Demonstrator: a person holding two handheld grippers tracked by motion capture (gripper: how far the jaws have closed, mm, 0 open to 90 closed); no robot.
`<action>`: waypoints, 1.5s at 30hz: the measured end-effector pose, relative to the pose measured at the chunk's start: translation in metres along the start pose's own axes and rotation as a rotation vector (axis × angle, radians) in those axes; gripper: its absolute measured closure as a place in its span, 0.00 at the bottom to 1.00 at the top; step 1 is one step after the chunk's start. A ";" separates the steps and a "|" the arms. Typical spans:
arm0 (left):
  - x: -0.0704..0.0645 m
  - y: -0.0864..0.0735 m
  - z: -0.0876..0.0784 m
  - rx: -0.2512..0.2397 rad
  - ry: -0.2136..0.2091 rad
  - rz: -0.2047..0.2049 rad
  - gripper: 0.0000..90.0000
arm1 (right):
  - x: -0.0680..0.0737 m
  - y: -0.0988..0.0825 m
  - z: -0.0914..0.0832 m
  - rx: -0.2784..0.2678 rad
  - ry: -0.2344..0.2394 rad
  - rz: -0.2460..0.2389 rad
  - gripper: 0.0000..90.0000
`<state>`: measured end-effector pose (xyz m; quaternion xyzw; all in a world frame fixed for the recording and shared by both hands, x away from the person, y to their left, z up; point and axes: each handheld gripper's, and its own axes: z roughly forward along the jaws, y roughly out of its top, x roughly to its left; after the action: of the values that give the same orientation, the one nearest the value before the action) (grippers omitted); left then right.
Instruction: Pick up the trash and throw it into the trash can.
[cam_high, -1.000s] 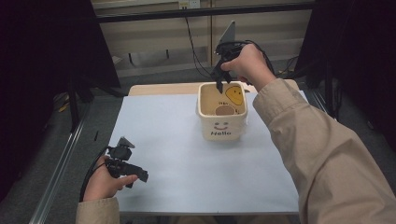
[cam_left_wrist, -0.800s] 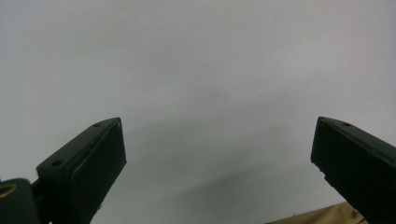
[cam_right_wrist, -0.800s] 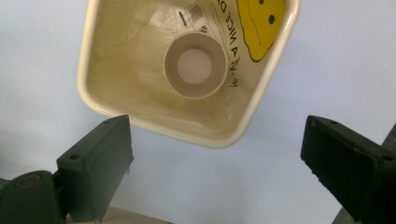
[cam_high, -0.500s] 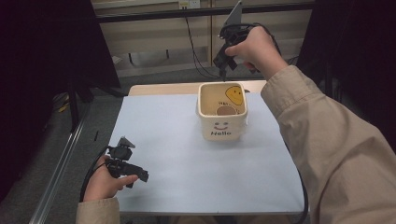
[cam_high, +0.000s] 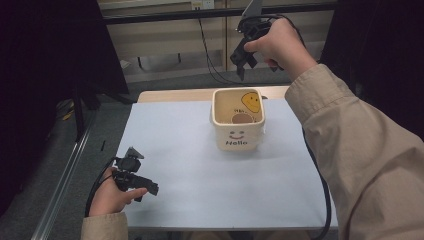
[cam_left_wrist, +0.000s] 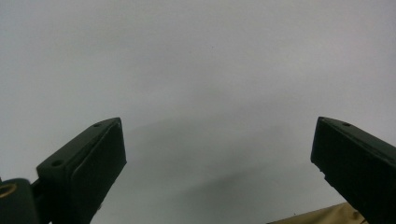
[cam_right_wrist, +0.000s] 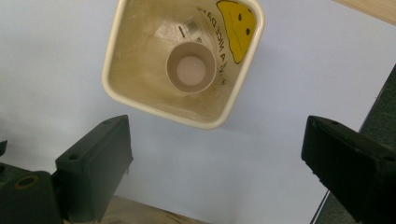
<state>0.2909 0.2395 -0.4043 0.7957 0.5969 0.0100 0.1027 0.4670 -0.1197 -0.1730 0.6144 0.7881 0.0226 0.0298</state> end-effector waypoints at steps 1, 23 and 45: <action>0.000 0.000 0.000 0.000 0.001 -0.001 0.03 | 0.000 -0.001 0.000 0.003 0.002 -0.005 0.09; -0.003 0.001 -0.002 -0.014 0.001 -0.002 0.03 | -0.040 -0.083 0.030 0.016 -0.017 -0.063 0.10; -0.003 0.001 -0.006 -0.003 0.000 0.011 0.03 | -0.070 -0.177 0.130 0.045 -0.032 -0.088 0.09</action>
<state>0.2898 0.2371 -0.3982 0.7987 0.5925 0.0114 0.1039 0.3228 -0.2305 -0.3142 0.5801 0.8140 -0.0061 0.0294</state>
